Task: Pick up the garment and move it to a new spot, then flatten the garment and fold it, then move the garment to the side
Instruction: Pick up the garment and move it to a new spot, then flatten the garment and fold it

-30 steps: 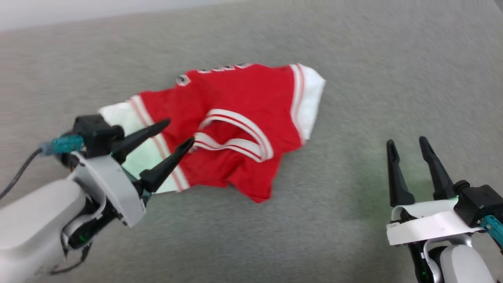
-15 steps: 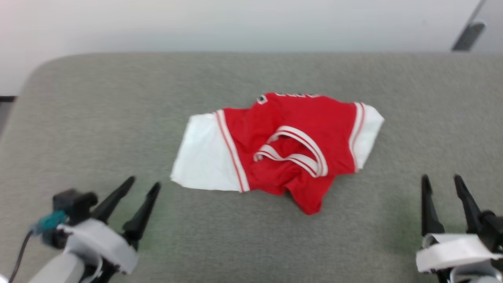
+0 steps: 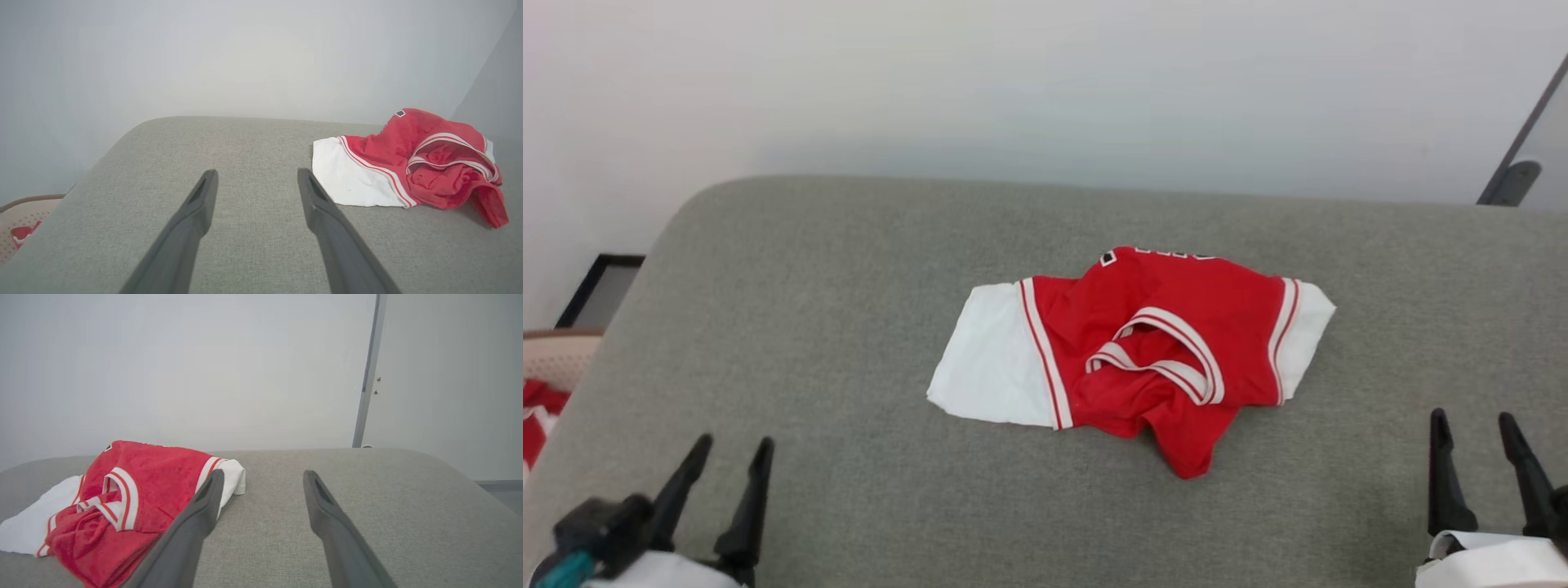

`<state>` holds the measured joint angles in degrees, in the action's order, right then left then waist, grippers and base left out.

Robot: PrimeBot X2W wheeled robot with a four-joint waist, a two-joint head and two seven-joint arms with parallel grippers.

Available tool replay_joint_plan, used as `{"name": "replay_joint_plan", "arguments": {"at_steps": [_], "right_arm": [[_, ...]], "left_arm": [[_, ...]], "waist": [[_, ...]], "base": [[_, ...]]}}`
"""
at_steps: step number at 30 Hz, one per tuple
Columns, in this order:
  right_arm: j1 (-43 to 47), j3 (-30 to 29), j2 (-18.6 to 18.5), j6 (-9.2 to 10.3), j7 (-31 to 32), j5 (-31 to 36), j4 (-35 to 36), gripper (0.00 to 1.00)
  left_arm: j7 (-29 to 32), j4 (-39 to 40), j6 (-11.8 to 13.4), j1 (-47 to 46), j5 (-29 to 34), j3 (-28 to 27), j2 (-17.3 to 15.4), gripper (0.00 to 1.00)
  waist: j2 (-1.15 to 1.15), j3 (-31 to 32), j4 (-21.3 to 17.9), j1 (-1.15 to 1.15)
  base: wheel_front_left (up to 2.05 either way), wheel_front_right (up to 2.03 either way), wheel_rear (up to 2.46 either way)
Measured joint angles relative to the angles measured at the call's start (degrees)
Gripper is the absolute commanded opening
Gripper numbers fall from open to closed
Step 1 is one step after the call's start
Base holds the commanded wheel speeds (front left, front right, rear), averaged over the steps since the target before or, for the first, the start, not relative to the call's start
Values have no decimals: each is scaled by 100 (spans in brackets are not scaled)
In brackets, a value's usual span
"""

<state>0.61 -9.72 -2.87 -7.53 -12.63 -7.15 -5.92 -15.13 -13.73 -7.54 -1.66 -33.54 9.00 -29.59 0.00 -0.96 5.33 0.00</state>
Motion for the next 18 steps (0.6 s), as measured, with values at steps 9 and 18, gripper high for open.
{"name": "replay_joint_plan", "arguments": {"at_steps": [9,18], "right_arm": [[35,-59,-2,0,-81,-170,64,100],[41,-45,-2,0,-134,-193,32,100]], "left_arm": [[0,630,0,523,598,-788,441,100],[0,622,0,564,658,-811,557,100]], "waist": [[0,88,-218,0],[0,52,-260,0]], "base": [[0,0,0],[0,0,0]]}}
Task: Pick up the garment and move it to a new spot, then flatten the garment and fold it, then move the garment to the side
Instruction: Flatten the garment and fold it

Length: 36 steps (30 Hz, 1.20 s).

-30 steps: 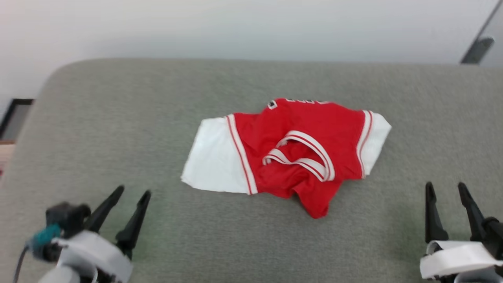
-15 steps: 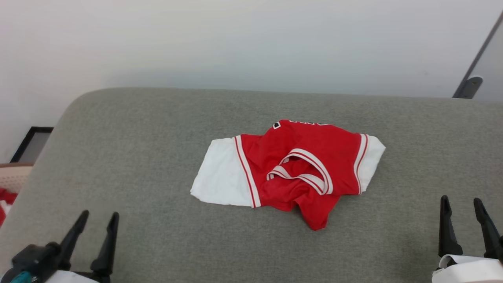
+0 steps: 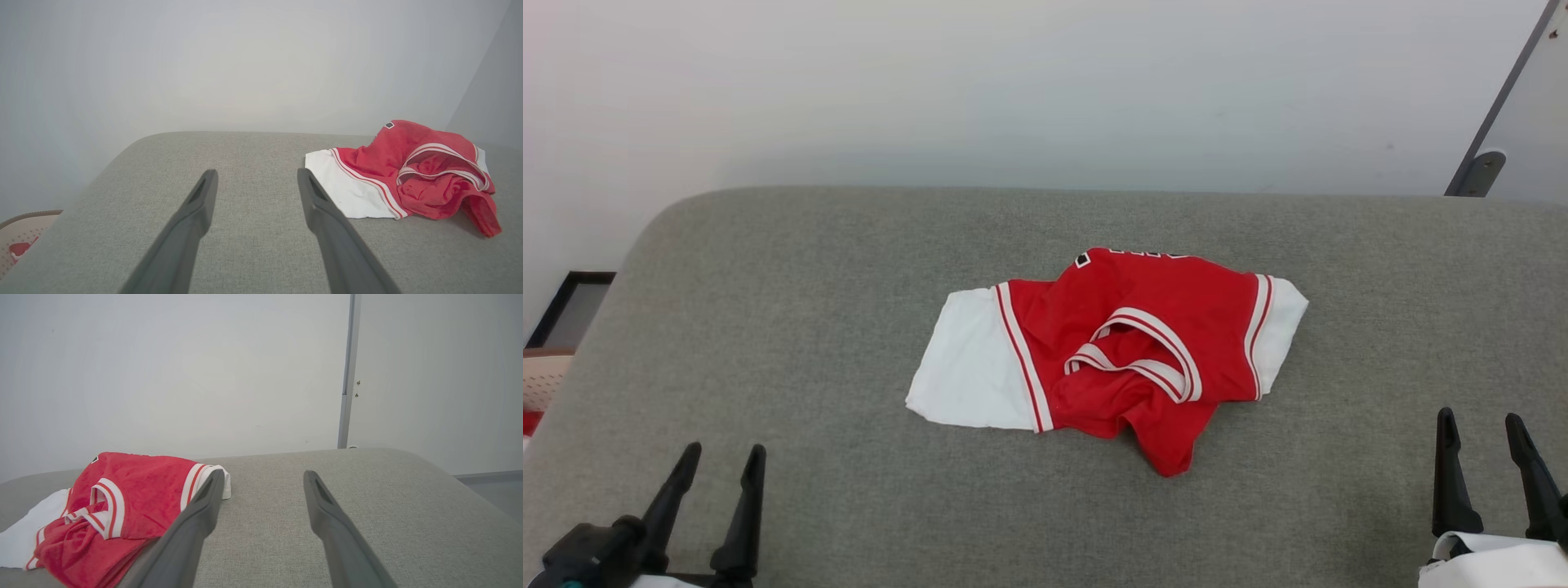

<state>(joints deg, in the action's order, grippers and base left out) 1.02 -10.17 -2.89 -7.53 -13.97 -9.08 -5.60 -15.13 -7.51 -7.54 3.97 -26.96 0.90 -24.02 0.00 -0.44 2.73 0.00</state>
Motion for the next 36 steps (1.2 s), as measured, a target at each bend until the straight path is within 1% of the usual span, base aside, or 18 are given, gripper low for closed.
{"name": "replay_joint_plan", "arguments": {"at_steps": [12,17,21,23,26,29,31,33,36], "right_arm": [[-10,111,0,0,-16,-1,-18,100],[-54,144,0,0,-12,-14,-11,100],[-236,170,1,0,223,78,-22,100],[-436,191,-1,0,536,229,-22,100],[-887,235,-1,0,1247,512,29,100],[-1391,420,-8,0,2165,842,137,100],[-1752,588,-2,0,2926,993,145,100],[-2046,777,-52,-1,3711,1027,92,100],[-2458,832,-98,-1,4789,955,36,100]], "left_arm": [[0,43,0,-8,20,-21,-1,100],[0,142,0,-36,-27,-13,-3,100],[0,178,0,-54,-134,-41,20,100],[0,181,0,-64,-207,-73,41,100],[0,183,0,-170,-314,-44,38,100],[0,200,0,-332,-435,40,7,100],[0,199,0,-441,-510,79,-35,100],[0,182,0,-545,-577,137,-71,100],[0,172,0,-708,-646,229,-105,100]], "waist": [[0,-82,45,0],[0,-213,69,0],[0,-387,90,0],[0,-497,94,0],[0,-697,99,0],[0,-927,115,0],[0,-1089,132,0],[0,-1249,156,0],[0,-1472,208,0]], "base": [[0,0,0],[0,0,0],[0,0,0],[0,0,0],[0,0,0],[0,0,0],[0,0,0],[0,0,0],[0,0,0]]}}
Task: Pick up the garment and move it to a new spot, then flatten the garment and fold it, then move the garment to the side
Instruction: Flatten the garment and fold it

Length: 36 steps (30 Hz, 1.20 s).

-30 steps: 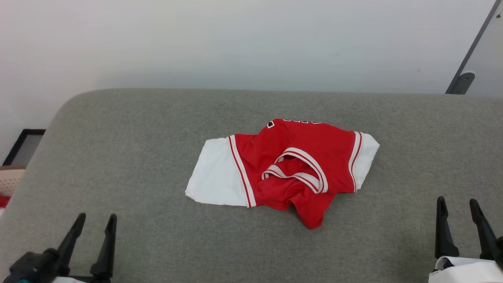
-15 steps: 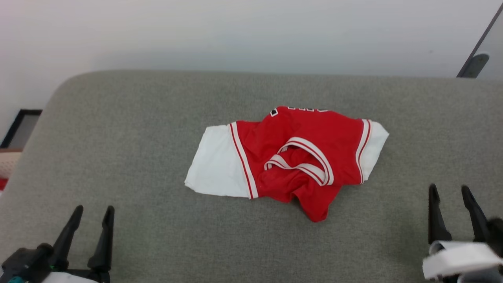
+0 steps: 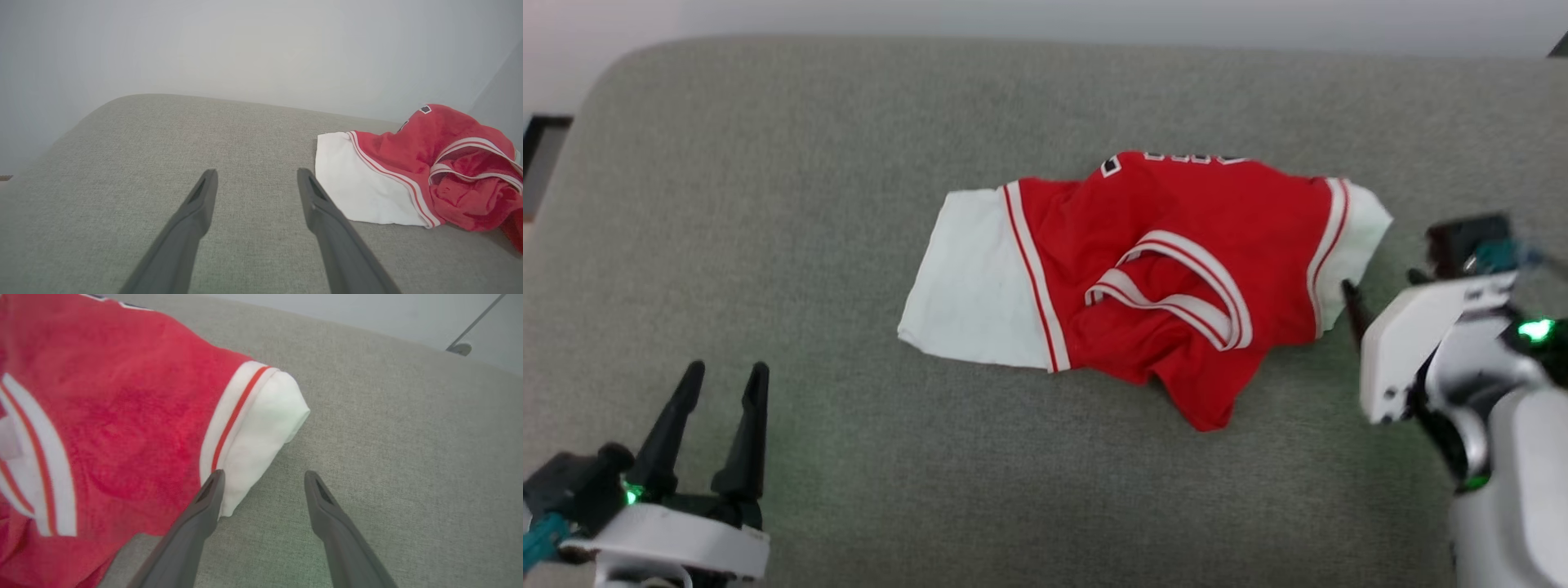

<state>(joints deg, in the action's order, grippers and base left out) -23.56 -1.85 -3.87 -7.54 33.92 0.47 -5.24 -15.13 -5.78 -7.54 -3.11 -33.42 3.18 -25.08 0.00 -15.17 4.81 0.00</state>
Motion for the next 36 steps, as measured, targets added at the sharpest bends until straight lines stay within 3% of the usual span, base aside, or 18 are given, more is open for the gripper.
{"name": "replay_joint_plan", "arguments": {"at_steps": [5,12,13,15,22,30,32,36], "right_arm": [[-508,-355,32,1,1350,-32,76,100],[-966,-343,80,1,1978,29,113,100],[-987,-333,85,1,1995,32,98,40],[-1009,-326,87,1,2027,58,79,0],[-1058,-354,97,1,1902,443,287,0],[-610,-338,-758,1,2324,1189,1433,0],[-438,-187,-1213,-1,2497,1537,1727,0],[-142,-330,-1255,-1,2737,1719,2214,0]], "left_arm": [[0,-10,0,-192,-155,88,-44,100],[0,-34,0,-450,-292,256,-97,100],[0,-42,0,-481,-296,287,-90,100],[0,-51,0,-517,-302,321,-81,100],[-1,-59,0,-513,-342,268,-97,100],[0,21,0,-435,-352,212,-103,100],[0,49,0,-427,-374,210,-108,100],[0,87,0,-425,-400,225,-115,100]], "waist": [[0,-337,126,0],[0,-782,289,0],[0,-834,311,0],[0,-913,350,0],[0,-962,315,0],[0,-878,54,0],[0,-877,8,0],[0,-917,-21,0]], "base": [[0,0,0],[0,0,0],[0,0,0],[0,0,0],[0,0,0],[0,0,0],[0,0,0],[0,0,0]]}}
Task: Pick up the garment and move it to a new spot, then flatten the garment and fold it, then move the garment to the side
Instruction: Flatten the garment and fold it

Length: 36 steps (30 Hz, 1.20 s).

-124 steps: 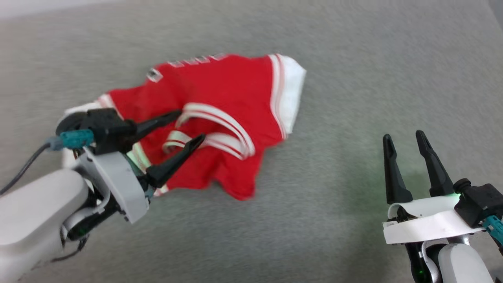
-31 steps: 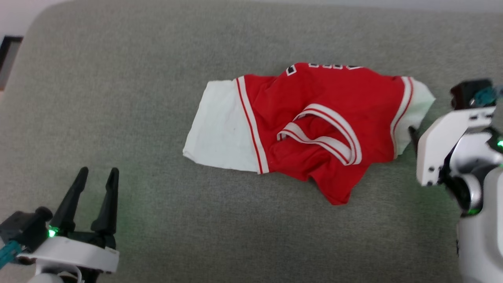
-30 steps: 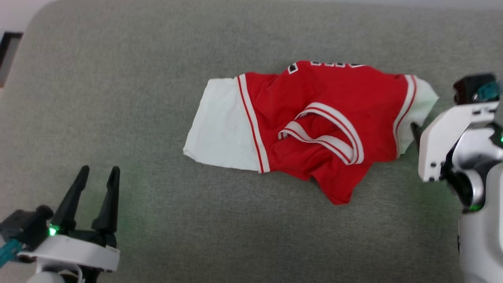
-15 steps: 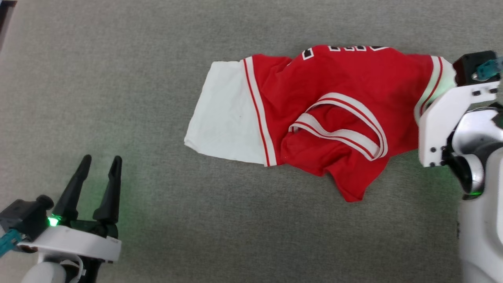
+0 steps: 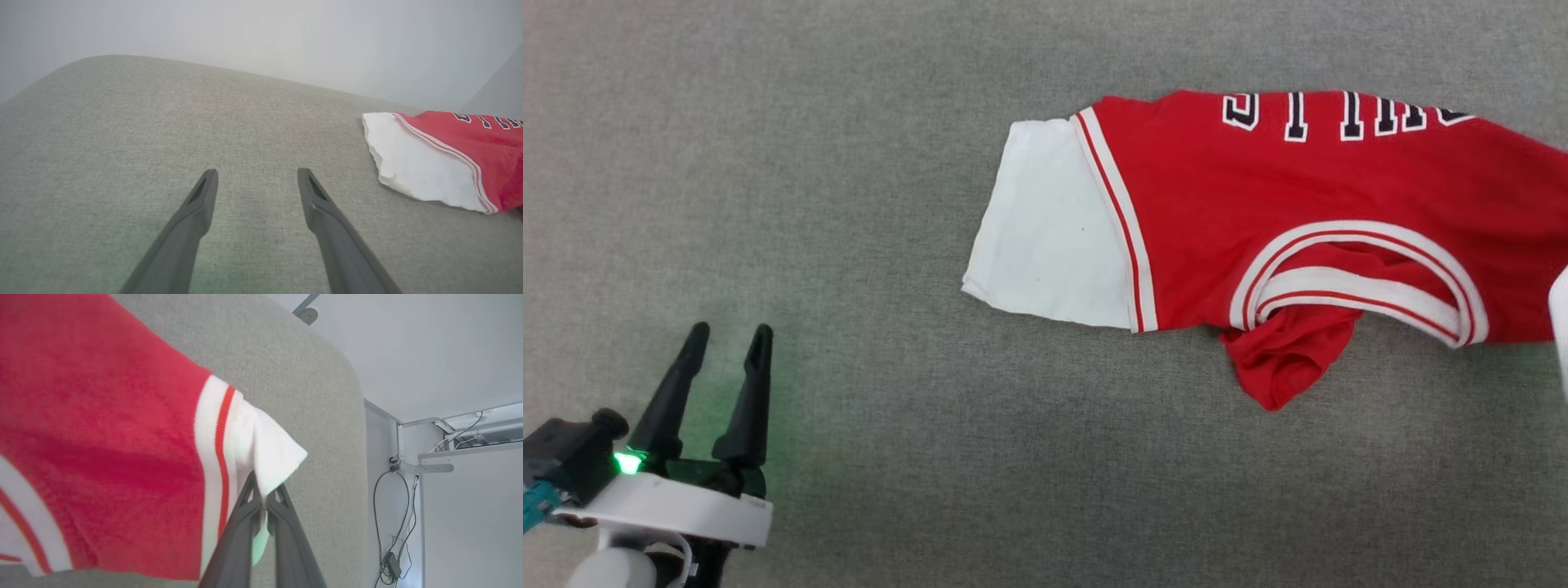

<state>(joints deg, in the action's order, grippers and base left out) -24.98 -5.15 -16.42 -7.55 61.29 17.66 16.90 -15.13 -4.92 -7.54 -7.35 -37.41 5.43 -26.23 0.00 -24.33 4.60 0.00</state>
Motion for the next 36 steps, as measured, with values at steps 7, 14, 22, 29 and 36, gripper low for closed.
{"name": "replay_joint_plan", "arguments": {"at_steps": [7,14,22,29,36], "right_arm": [[318,-592,610,1,-605,104,-328,0],[263,-1152,1146,1,-1817,350,-902,100],[381,-1397,1332,1,-3123,-42,-878,100],[1205,-857,1360,0,-4305,-1378,-446,100],[1790,-47,1351,1,-5457,-2252,-236,100]], "left_arm": [[0,4,0,-77,-54,143,-30,100],[-1,13,0,-147,-90,155,-155,100],[0,103,0,-14,-23,70,-399,100],[-1,307,0,99,-65,-20,-842,100],[-1,376,0,-357,-538,818,-2131,100]], "waist": [[0,-78,65,0],[0,-152,68,0],[0,-63,-207,0],[0,128,-546,0],[0,292,-934,0]], "base": [[0,0,0],[0,0,0],[0,0,0],[0,0,0],[0,0,0]]}}
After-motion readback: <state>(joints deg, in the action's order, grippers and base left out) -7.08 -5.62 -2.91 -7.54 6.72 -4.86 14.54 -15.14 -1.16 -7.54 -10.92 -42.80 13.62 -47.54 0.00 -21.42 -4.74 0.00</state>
